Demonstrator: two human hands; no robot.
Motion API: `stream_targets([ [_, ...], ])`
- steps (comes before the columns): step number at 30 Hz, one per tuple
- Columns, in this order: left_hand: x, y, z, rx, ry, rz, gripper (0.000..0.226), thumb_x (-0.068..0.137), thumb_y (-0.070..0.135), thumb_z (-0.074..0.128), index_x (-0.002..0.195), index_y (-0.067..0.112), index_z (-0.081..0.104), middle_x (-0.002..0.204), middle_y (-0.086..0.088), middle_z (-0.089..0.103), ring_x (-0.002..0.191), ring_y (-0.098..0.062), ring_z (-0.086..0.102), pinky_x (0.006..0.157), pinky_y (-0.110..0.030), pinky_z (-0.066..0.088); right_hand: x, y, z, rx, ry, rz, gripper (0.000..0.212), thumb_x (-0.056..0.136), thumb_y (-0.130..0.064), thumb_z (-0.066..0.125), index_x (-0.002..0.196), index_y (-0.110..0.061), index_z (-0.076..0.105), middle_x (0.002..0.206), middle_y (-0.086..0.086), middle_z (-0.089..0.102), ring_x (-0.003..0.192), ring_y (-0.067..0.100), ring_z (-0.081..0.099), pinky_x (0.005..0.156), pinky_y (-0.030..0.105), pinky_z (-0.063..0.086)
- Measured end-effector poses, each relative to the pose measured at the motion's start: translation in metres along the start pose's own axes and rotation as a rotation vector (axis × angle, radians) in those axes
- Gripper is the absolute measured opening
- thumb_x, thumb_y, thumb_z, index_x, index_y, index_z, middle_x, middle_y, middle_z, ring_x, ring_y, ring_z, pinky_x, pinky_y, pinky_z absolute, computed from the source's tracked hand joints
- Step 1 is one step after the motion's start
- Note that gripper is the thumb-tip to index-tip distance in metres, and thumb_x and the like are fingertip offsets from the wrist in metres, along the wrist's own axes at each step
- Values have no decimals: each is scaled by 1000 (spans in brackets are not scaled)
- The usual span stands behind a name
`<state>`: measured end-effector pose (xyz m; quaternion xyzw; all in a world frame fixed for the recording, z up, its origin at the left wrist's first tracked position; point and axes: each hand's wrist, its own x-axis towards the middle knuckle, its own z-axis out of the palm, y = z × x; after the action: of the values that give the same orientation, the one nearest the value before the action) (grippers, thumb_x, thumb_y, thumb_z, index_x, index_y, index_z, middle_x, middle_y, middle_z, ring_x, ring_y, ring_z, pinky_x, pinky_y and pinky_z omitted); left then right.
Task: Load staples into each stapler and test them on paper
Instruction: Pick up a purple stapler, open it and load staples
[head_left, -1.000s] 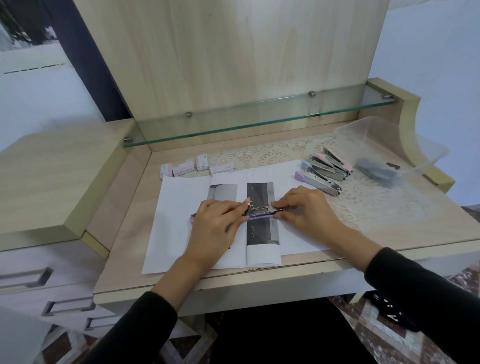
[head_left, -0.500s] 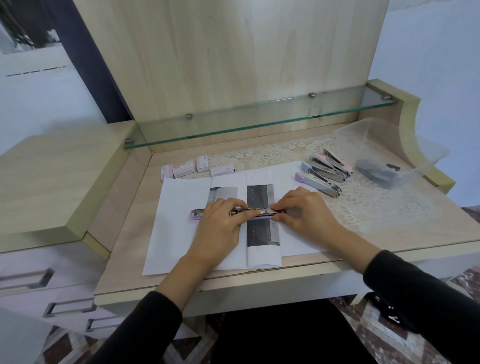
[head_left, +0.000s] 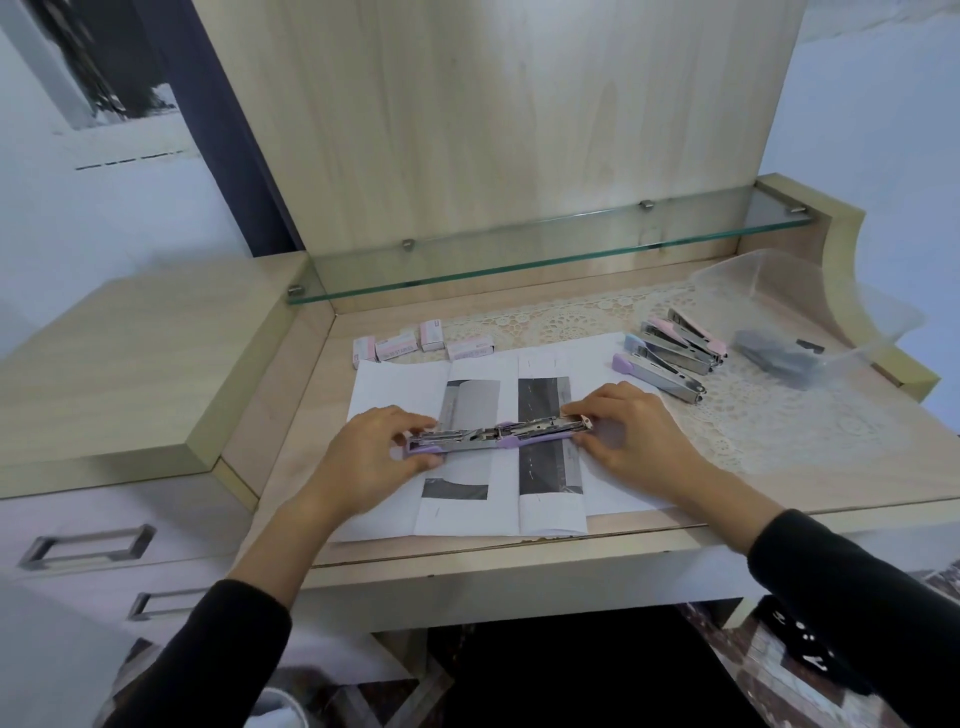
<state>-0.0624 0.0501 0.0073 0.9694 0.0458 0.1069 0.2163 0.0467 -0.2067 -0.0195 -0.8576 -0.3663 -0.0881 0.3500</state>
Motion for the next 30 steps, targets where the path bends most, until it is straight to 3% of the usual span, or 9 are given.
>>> stream_targets([
  [3, 2, 4, -5, -244, 0, -62, 20, 72, 17, 77, 91, 17, 69, 80, 6, 65, 67, 3, 53, 61, -7, 37, 1, 1, 0, -36, -32, 29, 21, 80, -17, 67, 101, -14, 68, 93, 4, 61, 91, 22, 53, 82, 28, 38],
  [7, 6, 23, -10, -598, 37, -85, 15, 73, 8, 73, 86, 15, 70, 84, 3, 70, 73, -4, 60, 69, -14, 47, 2, -2, 1, -92, -32, 18, 16, 80, -21, 67, 96, -17, 68, 90, 3, 60, 89, 27, 54, 81, 38, 40],
  [11, 18, 54, 6, -709, 225, -101, 27, 72, 7, 74, 95, 20, 67, 82, 4, 69, 72, -6, 62, 72, -16, 48, 1, -4, -2, -116, -39, 71, 21, 82, -34, 64, 102, -28, 68, 88, -6, 53, 97, 21, 49, 85, 35, 28],
  [14, 23, 75, 23, -585, 322, 10, 34, 73, 12, 75, 103, 24, 66, 79, 5, 69, 67, -1, 63, 67, -11, 49, 2, -5, -4, -102, -58, 97, 28, 81, -38, 64, 107, -30, 66, 87, -8, 52, 95, 18, 47, 84, 33, 28],
  [17, 28, 79, 43, -207, 340, 278, 25, 77, 21, 69, 103, 20, 71, 88, 2, 72, 74, -13, 64, 67, -25, 51, 2, -4, -6, -74, -36, 127, 37, 77, -37, 68, 113, -27, 62, 85, -11, 56, 88, 17, 50, 90, 39, 37],
  [19, 31, 74, 49, -72, 311, 356, 33, 77, 24, 66, 110, 19, 68, 94, 2, 72, 82, -20, 63, 71, -20, 44, 2, -4, -7, -20, -18, 146, 43, 75, -32, 70, 116, -27, 59, 80, -13, 56, 82, 16, 50, 89, 42, 40],
  [22, 32, 69, 49, -18, 172, 337, 60, 76, 31, 73, 130, 24, 49, 114, 1, 65, 98, -19, 54, 81, -16, 34, 1, -6, -8, 37, 1, 149, 49, 74, -26, 72, 120, -28, 57, 76, -15, 56, 78, 13, 49, 86, 37, 41],
  [25, 34, 69, 51, 14, 117, 317, 77, 73, 38, 73, 138, 21, 37, 122, -1, 58, 108, -18, 47, 84, -16, 30, 0, -7, -11, 75, 15, 170, 47, 74, -19, 70, 119, -26, 58, 77, -14, 59, 79, 12, 52, 84, 30, 40],
  [30, 41, 73, 55, -17, 212, 259, 68, 69, 33, 78, 127, 10, 52, 102, -9, 64, 93, -25, 55, 76, -28, 40, 0, -9, -11, 121, 74, 239, 27, 76, -19, 71, 103, -17, 68, 72, -12, 61, 79, 14, 59, 80, 29, 45],
])
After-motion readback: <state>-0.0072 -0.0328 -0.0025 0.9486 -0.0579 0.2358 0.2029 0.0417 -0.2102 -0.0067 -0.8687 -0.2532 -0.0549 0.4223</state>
